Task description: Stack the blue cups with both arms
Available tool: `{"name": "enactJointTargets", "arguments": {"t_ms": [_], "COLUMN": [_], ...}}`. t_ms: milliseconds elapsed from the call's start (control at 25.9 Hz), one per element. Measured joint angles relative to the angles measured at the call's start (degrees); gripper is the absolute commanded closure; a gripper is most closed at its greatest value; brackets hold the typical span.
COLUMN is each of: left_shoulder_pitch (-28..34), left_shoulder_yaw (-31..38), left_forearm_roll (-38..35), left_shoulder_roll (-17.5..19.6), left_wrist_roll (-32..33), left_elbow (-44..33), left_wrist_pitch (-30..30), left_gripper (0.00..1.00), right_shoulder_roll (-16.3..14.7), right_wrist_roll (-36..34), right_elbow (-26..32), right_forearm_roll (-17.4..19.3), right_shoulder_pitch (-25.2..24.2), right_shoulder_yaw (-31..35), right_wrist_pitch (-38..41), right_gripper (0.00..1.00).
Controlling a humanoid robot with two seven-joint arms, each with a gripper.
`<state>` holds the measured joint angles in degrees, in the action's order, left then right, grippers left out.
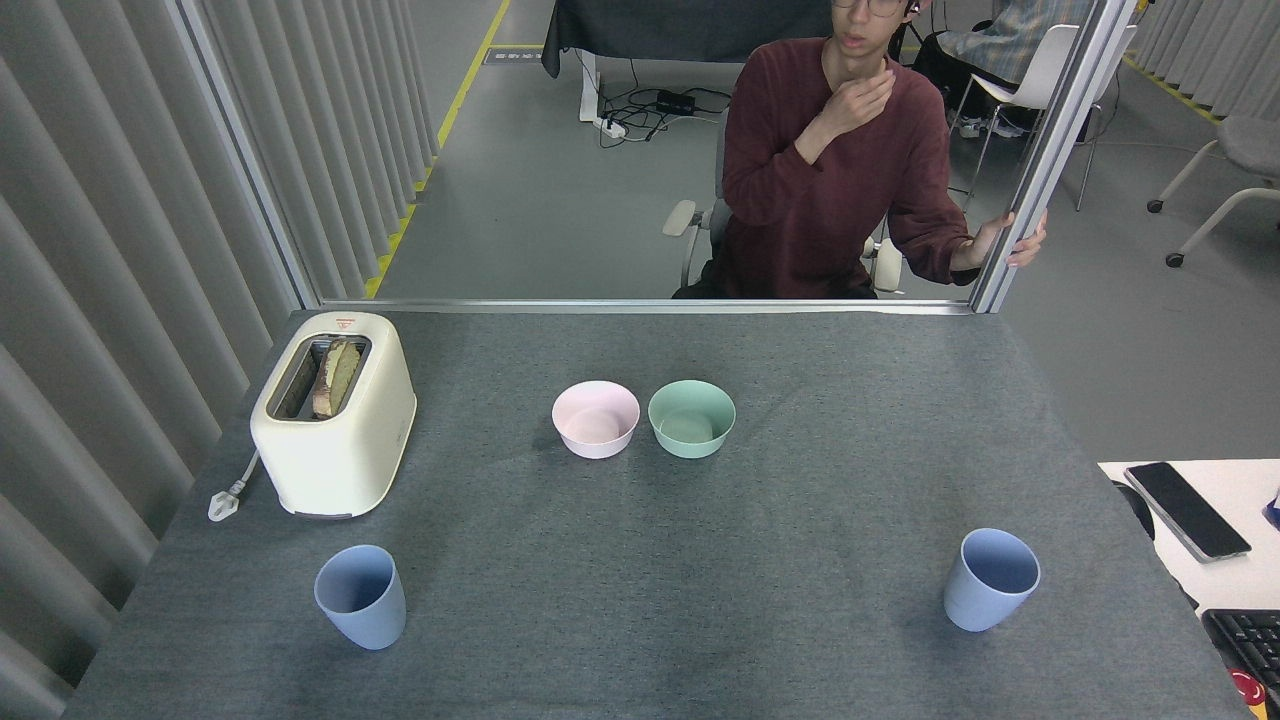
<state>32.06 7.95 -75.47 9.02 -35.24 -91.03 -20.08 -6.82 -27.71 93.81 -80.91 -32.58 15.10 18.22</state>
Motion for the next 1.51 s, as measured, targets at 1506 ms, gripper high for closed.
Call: {"name": "enactJointTargets", "arguments": {"t_ms": [1506], "left_shoulder_pitch": [-37.08], "left_shoulder_yaw": [-6.84], "left_forearm_roll": [-6.62], "left_shoulder_roll": [-0.34], "left_wrist_roll": [0.43], "left_elbow": [38.06], "left_wrist_pitch": [4.02], "left_gripper": [0.0], "right_shoulder_roll": [-0.12], "right_wrist_roll": [-0.34], "right_elbow": [-0.2], "right_forearm_roll": [0.03], "right_shoulder_pitch": [0.45], "right_shoulder_yaw": [0.02], "right_wrist_pitch": [-0.83], "right_gripper": [0.0]}}
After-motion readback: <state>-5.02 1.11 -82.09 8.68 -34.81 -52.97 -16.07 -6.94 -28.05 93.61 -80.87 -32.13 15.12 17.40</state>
